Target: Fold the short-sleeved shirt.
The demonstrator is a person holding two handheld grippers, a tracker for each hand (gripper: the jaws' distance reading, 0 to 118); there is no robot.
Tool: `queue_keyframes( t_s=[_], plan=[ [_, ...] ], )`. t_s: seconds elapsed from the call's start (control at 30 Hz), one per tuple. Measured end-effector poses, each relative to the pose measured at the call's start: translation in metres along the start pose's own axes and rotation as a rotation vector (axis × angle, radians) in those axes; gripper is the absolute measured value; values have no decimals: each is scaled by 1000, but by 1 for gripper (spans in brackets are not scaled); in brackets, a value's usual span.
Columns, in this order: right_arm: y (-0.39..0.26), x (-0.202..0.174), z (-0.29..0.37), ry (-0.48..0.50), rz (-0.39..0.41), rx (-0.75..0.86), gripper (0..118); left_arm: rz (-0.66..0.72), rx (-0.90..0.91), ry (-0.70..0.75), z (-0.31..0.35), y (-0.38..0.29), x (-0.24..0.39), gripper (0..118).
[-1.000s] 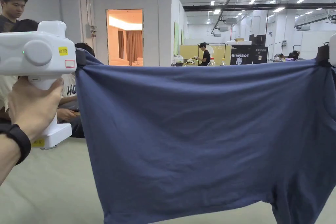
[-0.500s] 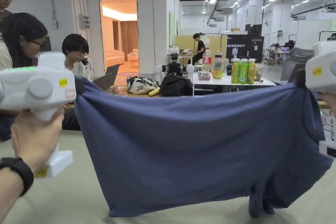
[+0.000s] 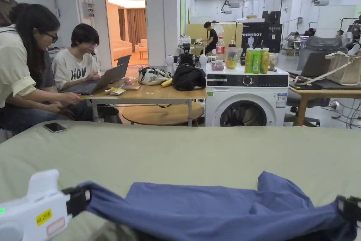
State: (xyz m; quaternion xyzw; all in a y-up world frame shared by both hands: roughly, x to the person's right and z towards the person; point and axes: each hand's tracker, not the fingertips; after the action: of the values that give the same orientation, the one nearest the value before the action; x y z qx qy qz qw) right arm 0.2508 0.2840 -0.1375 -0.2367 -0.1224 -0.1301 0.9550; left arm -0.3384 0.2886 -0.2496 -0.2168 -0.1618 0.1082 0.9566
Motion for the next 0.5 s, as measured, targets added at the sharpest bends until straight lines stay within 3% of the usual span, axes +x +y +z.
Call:
queue_keyframes(
  t_s=[0.03, 0.07, 0.2, 0.33, 0.5],
  plan=[
    [-18, -3, 11, -71, 19, 6, 0, 18, -28, -8, 9, -13, -3, 0],
    [-36, -4, 24, -78, 50, 14, 0, 29, -21, -11, 12, -26, -18, 0],
    [-86, 8, 55, -78, -55, -16, 0, 44, -48, 0, 54, -70, -34, 0],
    [-117, 21, 68, -125, -57, -83, 0, -20, -149, 52, 76, -100, -43, 0],
    [-142, 18, 64, -139, 41, -157, 0, -11, -196, 34, 77, -133, -46, 0]
  ],
)
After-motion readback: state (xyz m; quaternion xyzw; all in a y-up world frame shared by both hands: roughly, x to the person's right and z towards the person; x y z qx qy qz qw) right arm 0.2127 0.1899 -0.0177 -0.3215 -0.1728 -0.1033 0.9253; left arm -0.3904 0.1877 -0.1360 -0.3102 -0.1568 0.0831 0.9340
